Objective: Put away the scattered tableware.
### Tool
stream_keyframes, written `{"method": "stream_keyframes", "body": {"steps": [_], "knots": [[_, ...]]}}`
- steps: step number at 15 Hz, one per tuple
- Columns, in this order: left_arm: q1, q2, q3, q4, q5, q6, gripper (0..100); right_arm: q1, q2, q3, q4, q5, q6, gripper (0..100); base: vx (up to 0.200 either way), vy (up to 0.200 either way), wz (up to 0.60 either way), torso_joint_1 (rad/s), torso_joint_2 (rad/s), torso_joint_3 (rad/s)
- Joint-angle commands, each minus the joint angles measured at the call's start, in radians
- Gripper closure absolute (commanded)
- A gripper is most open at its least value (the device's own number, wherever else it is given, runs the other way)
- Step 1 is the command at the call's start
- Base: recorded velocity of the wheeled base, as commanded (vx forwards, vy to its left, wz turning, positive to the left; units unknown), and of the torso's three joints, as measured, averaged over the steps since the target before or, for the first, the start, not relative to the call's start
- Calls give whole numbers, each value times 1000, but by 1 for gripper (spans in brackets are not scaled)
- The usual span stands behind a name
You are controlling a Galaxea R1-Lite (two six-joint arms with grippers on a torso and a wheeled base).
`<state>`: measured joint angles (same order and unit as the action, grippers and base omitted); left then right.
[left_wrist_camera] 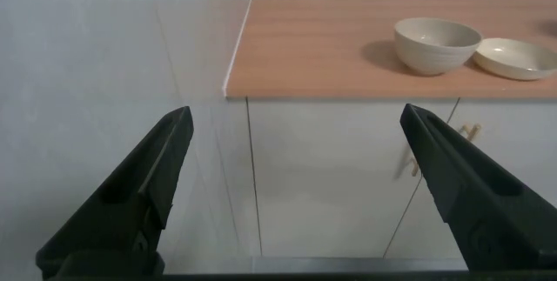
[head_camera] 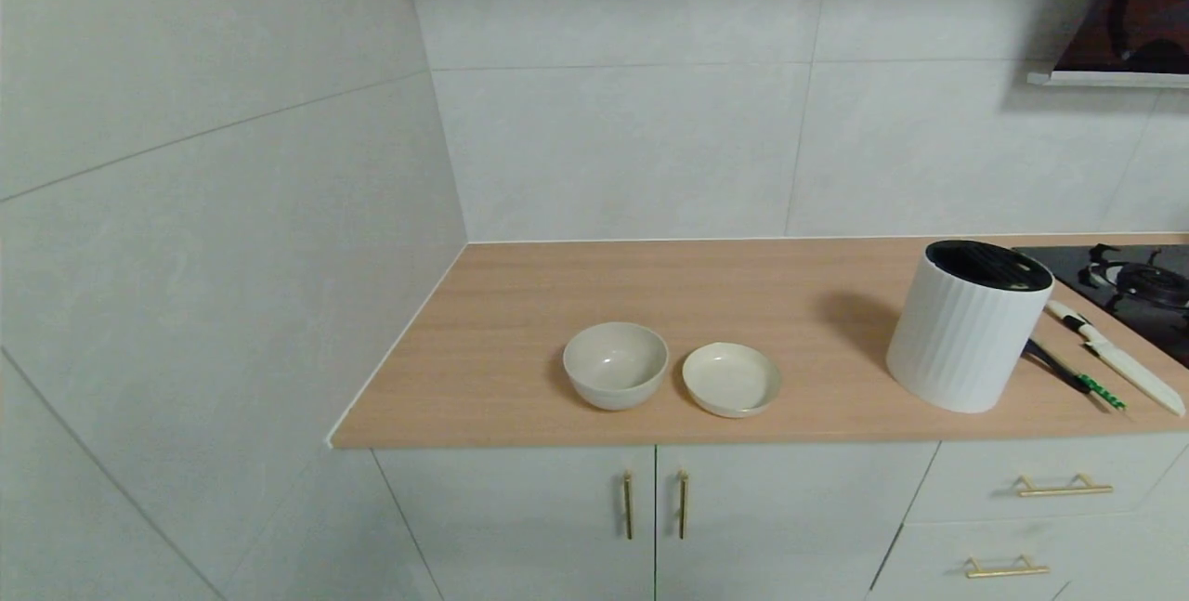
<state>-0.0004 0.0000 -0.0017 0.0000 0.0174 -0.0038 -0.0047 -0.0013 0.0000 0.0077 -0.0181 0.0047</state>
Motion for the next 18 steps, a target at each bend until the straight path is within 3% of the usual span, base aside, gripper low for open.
{"method": "stream_keyframes", "body": {"steps": [1, 10, 18], "knots": [[0, 2, 0, 0, -1, -1, 0, 2, 1, 0, 0, -2, 0, 0, 0, 0, 0, 0, 0, 0], [0, 2, 0, 0, -1, 1, 0, 2, 1, 0, 0, 0, 1, 0, 0, 0, 0, -5, 6, 4], [0, 2, 0, 0, -1, 1, 0, 2, 1, 0, 0, -2, 1, 0, 0, 0, 0, -216, 464, 242]]}}
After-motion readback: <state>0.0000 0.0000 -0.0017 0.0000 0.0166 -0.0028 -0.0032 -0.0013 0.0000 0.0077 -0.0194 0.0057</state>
